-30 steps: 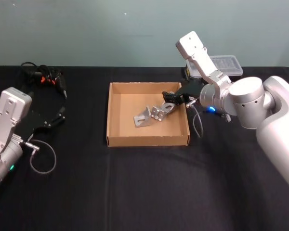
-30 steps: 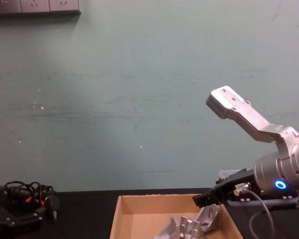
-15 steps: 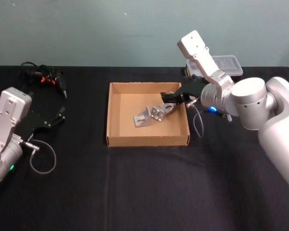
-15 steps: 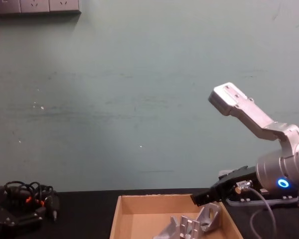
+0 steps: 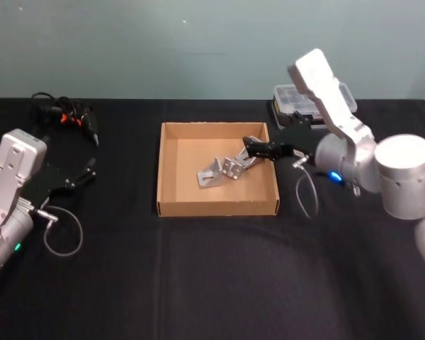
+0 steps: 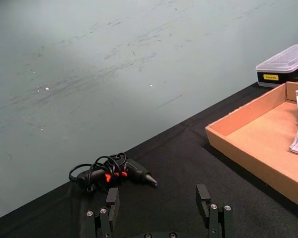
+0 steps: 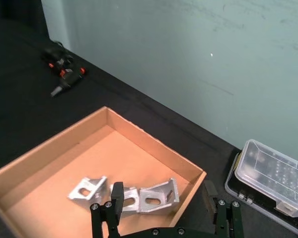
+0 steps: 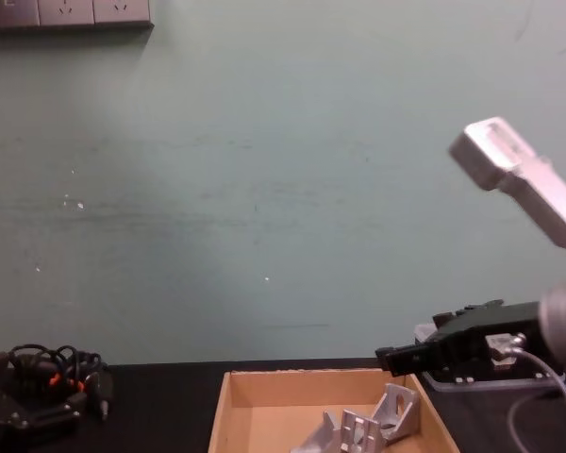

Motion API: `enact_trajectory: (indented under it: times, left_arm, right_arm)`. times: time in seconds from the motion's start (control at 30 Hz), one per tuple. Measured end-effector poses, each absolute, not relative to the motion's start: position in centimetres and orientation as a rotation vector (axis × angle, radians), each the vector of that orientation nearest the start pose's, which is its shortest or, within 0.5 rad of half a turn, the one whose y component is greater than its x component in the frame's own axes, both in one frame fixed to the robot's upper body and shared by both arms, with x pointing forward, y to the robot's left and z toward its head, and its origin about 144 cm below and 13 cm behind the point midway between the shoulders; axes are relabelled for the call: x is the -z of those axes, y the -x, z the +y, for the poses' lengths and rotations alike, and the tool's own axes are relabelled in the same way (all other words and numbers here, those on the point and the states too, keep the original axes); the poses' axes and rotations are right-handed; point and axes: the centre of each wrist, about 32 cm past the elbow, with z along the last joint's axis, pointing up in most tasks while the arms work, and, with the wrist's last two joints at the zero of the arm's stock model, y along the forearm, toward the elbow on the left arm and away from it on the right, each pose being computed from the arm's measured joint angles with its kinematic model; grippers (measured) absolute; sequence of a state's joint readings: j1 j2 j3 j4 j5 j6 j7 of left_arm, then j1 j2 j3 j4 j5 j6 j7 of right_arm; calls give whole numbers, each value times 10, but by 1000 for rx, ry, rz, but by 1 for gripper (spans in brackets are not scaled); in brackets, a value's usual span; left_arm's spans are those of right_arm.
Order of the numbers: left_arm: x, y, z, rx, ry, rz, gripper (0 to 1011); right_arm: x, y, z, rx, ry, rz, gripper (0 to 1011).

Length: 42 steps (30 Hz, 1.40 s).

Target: Use one hand to pick up the angle iron from the table and place it into the box.

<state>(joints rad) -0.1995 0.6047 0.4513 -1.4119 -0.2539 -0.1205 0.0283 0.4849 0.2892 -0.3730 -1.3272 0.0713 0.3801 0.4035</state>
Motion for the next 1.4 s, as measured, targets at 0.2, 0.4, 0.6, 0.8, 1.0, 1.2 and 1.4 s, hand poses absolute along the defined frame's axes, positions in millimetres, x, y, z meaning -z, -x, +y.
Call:
enact_trajectory:
  times: [0.2, 0.4, 0.6, 0.8, 1.0, 1.2, 1.4]
  left_arm:
    - [-1140, -489, 310, -1248, -305, -285, 1011]
    - [-1140, -489, 310, -1248, -304, -285, 1011]
    - [-1140, -489, 310, -1248, -304, -285, 1012]
    - [-1140, -489, 310, -1248, -305, -285, 1011]
    - [-1140, -489, 310, -1248, -304, -285, 1011]
    - [-1140, -489, 310, -1248, -305, -285, 1011]
    - [-1140, -489, 310, -1248, -304, -285, 1011]
  right_arm:
    - [-1223, -549, -238, 980, 380, -46, 1004]
    - [-1212, -529, -247, 1019, 332, -32, 1004]
    - [-1189, -509, -256, 1039, 265, -7, 1004]
    - [-1173, -501, -259, 1042, 232, -1, 1004]
    - [-1161, -499, -258, 1034, 222, 28, 1004]
    - [-1161, -499, -258, 1035, 221, 26, 1004]
    - [-1162, -499, -258, 1035, 221, 24, 1004]
